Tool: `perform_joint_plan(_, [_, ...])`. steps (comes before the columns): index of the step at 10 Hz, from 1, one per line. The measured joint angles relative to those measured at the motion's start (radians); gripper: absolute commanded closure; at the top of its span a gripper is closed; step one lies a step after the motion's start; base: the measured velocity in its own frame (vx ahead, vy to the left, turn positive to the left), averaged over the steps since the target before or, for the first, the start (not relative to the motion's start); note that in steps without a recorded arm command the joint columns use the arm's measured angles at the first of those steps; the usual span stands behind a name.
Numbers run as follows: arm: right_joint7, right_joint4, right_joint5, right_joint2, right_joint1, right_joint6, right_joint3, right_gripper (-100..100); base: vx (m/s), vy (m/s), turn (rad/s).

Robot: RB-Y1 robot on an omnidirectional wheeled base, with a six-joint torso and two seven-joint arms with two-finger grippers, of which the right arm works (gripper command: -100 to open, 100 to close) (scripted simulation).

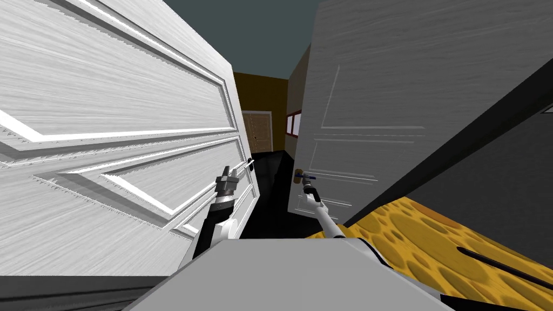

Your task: Push the door open

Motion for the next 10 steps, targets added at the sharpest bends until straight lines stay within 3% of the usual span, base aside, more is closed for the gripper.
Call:
perform_joint_plan(1, [-0.008,0.041,-0.002,-0.01,-0.024,-0.016,-0.006,100,0.163,0.114,-0.085])
perform_joint_plan(4, [-0.002,0.041,-0.006,-0.014,-0.018,-0.023,-0.045,100,0.172,0.118,-0.081])
perform_joint_plan(7, [0.01,0.015,-0.009,-0.015,-0.004,-0.009,-0.074,100,0.136,0.05,-0.07])
perform_joint_plan(10, [0.039,0.027,-0.011,0.01,-0.009,-0.016,-0.092,100,0.184,0.016,-0.104])
